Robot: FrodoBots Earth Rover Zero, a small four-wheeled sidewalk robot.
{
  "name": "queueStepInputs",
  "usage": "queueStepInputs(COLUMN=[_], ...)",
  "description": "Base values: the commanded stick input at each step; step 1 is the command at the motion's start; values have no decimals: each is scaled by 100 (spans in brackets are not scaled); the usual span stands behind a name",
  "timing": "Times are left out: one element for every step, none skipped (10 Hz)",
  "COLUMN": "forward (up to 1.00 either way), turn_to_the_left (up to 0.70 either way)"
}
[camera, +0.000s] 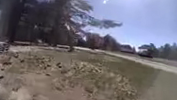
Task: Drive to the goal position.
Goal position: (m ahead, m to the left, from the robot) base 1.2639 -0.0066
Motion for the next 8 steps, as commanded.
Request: queueStepInputs(forward=[69, 69, 69, 69, 69, 69, 69, 69], turn_to_the_left=[6, 6, 6, 6, 6, 6, 6, 6])
